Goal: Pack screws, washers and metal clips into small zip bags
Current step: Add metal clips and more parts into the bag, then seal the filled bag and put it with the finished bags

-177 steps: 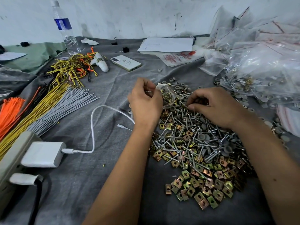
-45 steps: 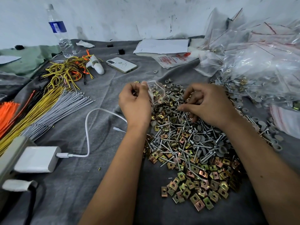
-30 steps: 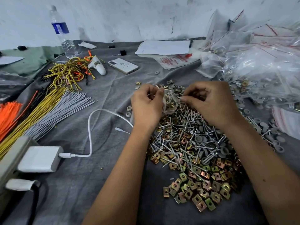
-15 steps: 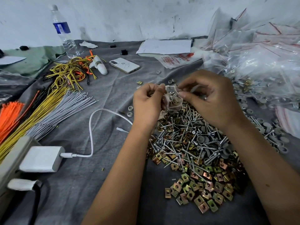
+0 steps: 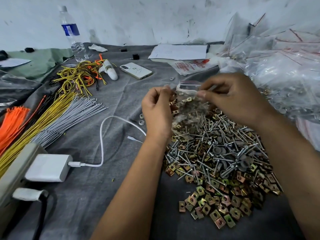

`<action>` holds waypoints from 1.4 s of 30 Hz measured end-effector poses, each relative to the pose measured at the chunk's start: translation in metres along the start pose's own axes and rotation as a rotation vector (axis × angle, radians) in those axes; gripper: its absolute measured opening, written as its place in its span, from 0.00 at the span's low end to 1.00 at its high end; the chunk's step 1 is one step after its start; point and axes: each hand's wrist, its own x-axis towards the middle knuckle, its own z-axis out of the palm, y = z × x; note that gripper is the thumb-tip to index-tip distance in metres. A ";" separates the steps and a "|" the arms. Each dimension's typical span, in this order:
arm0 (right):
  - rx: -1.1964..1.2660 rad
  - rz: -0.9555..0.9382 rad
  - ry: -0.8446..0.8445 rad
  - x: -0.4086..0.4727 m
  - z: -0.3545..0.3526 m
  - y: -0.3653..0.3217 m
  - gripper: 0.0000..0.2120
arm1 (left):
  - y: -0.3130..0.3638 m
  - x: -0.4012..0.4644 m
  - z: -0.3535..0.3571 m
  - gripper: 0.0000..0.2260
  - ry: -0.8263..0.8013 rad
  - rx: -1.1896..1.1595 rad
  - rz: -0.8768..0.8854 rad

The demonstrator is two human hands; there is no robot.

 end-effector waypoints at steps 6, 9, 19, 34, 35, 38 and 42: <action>0.137 -0.025 0.013 0.007 -0.013 0.002 0.03 | 0.000 0.000 -0.004 0.21 0.029 0.157 0.004; 0.198 -0.050 0.088 0.009 -0.014 0.003 0.03 | 0.003 -0.004 0.002 0.25 -0.151 0.065 -0.153; 0.332 0.055 0.265 0.004 -0.015 -0.003 0.06 | -0.004 -0.007 0.003 0.09 -0.454 0.041 -0.183; 0.200 0.104 0.351 0.003 -0.023 0.001 0.08 | -0.011 -0.005 0.000 0.10 -0.638 0.074 -0.268; 0.168 0.078 0.289 0.003 -0.024 -0.001 0.07 | -0.012 -0.005 0.000 0.10 -0.619 0.084 -0.266; -0.011 0.025 0.025 0.000 -0.022 -0.006 0.12 | -0.014 -0.005 0.002 0.08 -0.591 0.068 -0.251; -0.114 0.016 -0.009 0.001 -0.015 -0.006 0.11 | -0.011 -0.007 0.003 0.11 -0.602 -0.056 -0.272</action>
